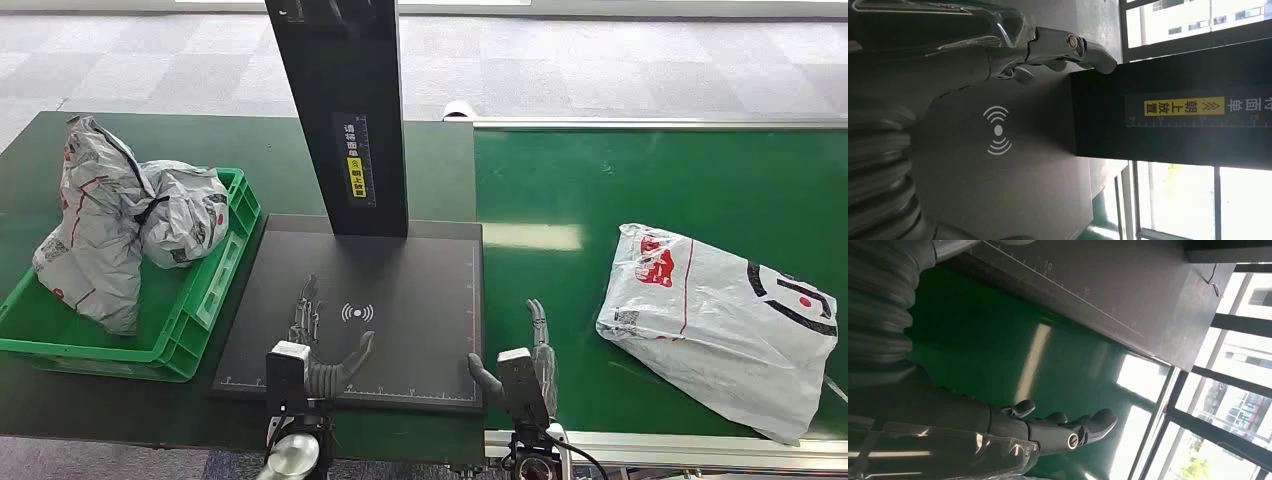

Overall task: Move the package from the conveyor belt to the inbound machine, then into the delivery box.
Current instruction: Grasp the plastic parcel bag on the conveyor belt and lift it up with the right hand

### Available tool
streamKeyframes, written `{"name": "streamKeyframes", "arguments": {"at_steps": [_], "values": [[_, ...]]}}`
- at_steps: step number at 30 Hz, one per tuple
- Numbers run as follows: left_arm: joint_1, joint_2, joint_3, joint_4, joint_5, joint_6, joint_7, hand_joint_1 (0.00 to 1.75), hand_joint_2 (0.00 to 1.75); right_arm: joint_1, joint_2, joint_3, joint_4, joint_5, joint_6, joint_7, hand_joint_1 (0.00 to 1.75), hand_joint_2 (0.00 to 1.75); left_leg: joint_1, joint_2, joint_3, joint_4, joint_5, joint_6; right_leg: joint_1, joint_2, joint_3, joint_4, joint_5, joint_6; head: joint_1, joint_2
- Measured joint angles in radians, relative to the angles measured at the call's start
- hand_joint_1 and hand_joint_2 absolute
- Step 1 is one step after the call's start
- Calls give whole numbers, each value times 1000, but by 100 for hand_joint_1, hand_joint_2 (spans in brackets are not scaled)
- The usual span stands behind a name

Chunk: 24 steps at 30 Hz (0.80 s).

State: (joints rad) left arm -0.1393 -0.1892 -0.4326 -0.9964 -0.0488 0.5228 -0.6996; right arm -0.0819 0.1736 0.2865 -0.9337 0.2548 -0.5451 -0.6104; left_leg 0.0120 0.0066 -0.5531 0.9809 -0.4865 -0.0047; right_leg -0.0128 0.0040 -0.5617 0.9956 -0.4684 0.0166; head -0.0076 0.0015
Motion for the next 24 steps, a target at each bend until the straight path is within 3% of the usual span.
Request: {"name": "streamKeyframes", "arguments": {"at_steps": [24], "values": [[0,9,0,0,-4,0,0,0,175,1,6,-11,10,16,6,0,0,175,0,0,0,0,0,0,0,0,0,0,0,0,0,0]]}}
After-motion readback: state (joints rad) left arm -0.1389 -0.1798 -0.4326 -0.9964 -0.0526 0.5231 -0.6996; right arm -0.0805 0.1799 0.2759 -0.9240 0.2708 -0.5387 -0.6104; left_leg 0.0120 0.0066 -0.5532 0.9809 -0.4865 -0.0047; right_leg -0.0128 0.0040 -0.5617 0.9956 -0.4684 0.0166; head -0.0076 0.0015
